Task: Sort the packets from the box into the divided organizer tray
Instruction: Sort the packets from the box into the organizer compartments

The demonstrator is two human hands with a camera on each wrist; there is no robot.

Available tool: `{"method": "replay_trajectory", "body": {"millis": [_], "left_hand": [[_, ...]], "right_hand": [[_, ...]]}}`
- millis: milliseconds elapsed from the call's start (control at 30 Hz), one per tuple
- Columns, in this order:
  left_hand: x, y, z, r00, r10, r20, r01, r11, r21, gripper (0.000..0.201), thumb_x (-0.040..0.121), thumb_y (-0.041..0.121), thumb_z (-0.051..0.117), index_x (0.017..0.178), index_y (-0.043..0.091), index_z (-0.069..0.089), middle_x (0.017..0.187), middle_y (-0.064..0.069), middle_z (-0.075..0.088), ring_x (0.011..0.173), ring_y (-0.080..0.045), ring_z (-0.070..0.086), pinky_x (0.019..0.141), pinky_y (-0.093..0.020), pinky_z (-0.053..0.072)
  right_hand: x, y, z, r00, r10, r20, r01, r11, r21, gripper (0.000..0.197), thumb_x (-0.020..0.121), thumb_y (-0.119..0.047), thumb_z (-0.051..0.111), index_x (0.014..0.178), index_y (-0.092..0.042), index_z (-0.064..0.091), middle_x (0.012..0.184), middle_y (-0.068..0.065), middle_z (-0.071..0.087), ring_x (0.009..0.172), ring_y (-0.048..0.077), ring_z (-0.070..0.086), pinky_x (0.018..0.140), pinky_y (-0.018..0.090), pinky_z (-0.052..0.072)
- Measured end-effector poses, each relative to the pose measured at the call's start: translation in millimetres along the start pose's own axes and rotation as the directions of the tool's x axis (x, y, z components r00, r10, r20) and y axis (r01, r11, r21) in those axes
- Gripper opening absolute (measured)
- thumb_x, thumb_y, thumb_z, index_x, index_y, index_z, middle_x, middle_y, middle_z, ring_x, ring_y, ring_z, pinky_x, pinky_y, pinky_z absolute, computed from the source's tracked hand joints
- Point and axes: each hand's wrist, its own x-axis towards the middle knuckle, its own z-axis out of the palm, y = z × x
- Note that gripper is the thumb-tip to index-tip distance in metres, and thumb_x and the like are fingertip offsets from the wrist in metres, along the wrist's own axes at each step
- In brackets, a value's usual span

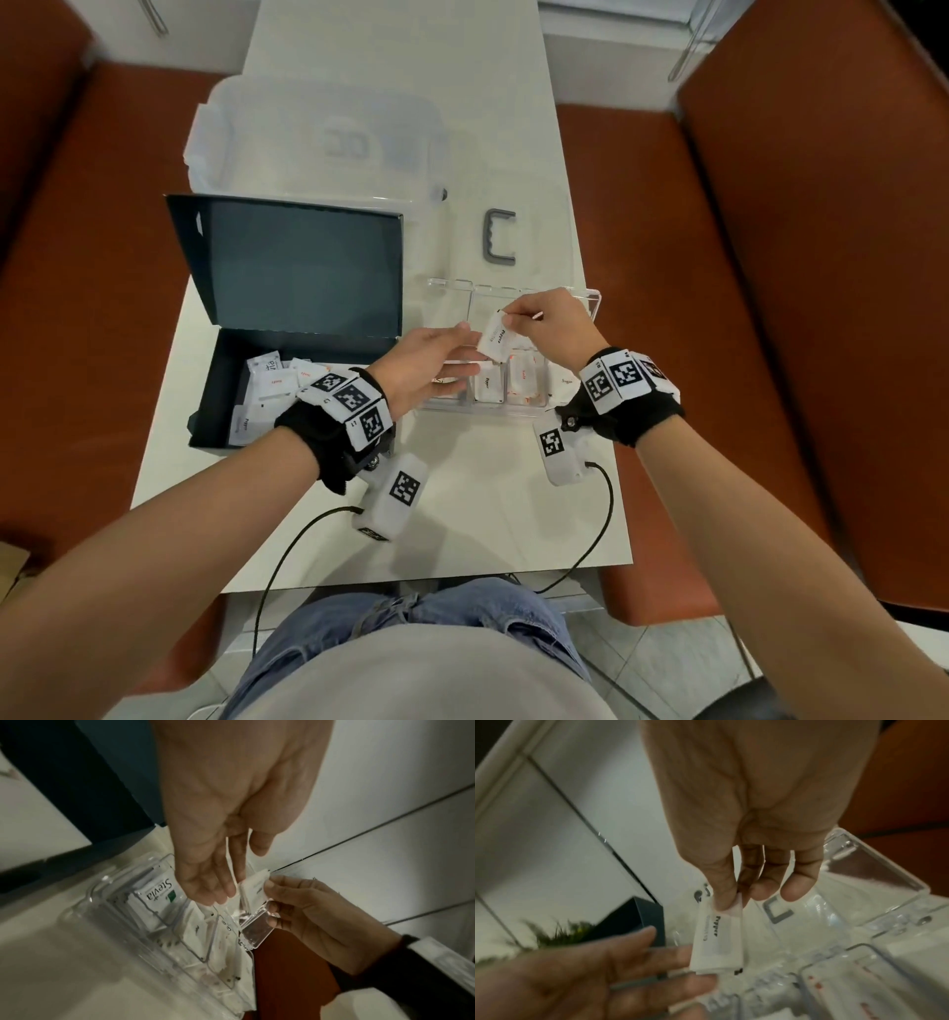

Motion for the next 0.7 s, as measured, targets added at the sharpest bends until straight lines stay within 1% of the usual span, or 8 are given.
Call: {"method": "replay_trajectory", "body": {"millis": [133,300,367,433,500,567,633,700], "left_hand": [[0,-4,-6,0.997,0.041,-0.069,-0.03,0.988,0.152,0.029,0.103,0.024,0.044,0.117,0.01,0.065,0.118,-0.006,0.068,0.101,-0.018,0.062,0.097,-0.036,0.048],[2,-10,-9,0.995,0.056,-0.084,-0.035,0.974,0.226,0.021,0.102,0.02,0.046,0.106,0.017,0.067,0.116,-0.007,0.068,0.094,-0.016,0.063,0.084,-0.03,0.049],[4,-12,-8,0.994,0.063,-0.086,-0.038,0.965,0.259,0.02,0.101,0.019,0.047,0.1,0.02,0.067,0.114,-0.005,0.069,0.094,-0.017,0.063,0.083,-0.031,0.048],[7,-15,-8,0.993,0.082,-0.082,-0.053,0.951,0.306,0.02,0.101,0.017,0.047,0.098,0.021,0.067,0.109,-0.004,0.069,0.09,-0.015,0.063,0.076,-0.026,0.047],[10,-17,-9,0.991,0.111,-0.068,-0.079,0.926,0.369,0.021,0.101,0.015,0.047,0.105,0.014,0.068,0.107,-0.002,0.067,0.085,-0.011,0.062,0.067,-0.019,0.046],[13,-18,-10,0.987,0.159,-0.038,-0.127,0.892,0.434,0.022,0.1,0.011,0.048,0.111,0.007,0.067,0.111,-0.003,0.065,0.084,-0.008,0.06,0.061,-0.011,0.046],[18,-21,-11,0.976,0.22,0.009,-0.184,0.792,0.582,0.024,0.099,0.011,0.049,0.117,0.008,0.065,0.12,-0.005,0.063,0.097,-0.012,0.059,0.076,-0.013,0.045],[24,-25,-11,0.962,0.26,0.089,-0.223,0.551,0.804,0.032,0.099,0.016,0.049,0.128,0.015,0.06,0.129,-0.006,0.056,0.115,-0.021,0.053,0.095,-0.026,0.041]], "right_hand": [[6,7,14,0.988,0.066,0.137,-0.034,0.974,-0.224,0.023,0.094,-0.016,0.057,0.11,-0.005,0.07,0.111,0.01,0.069,0.103,0.022,0.061,0.08,0.02,0.038],[8,11,31,0.967,0.157,0.202,-0.093,0.951,-0.296,0.025,0.095,-0.016,0.054,0.113,-0.005,0.068,0.114,0.012,0.067,0.107,0.025,0.06,0.078,0.02,0.039],[8,11,36,0.963,0.183,0.197,-0.115,0.944,-0.31,0.023,0.095,-0.016,0.054,0.11,-0.007,0.069,0.111,0.011,0.067,0.105,0.025,0.06,0.082,0.025,0.044],[6,12,40,0.96,0.201,0.194,-0.127,0.932,-0.339,0.022,0.095,-0.016,0.054,0.109,-0.009,0.069,0.11,0.011,0.067,0.105,0.027,0.06,0.092,0.035,0.049],[5,12,42,0.959,0.207,0.191,-0.129,0.926,-0.353,0.022,0.095,-0.017,0.053,0.108,-0.009,0.069,0.109,0.01,0.067,0.105,0.027,0.06,0.096,0.042,0.047],[5,12,40,0.965,0.198,0.173,-0.129,0.929,-0.346,0.022,0.095,-0.016,0.052,0.108,-0.009,0.07,0.109,0.01,0.067,0.105,0.028,0.059,0.096,0.043,0.047],[6,13,34,0.978,0.17,0.124,-0.122,0.939,-0.323,0.023,0.094,-0.014,0.052,0.107,-0.009,0.07,0.109,0.01,0.068,0.104,0.028,0.06,0.095,0.04,0.047],[9,13,28,0.991,0.123,0.047,-0.105,0.953,-0.284,0.023,0.094,-0.011,0.05,0.105,-0.006,0.07,0.109,0.011,0.068,0.102,0.029,0.061,0.088,0.031,0.047]]}}
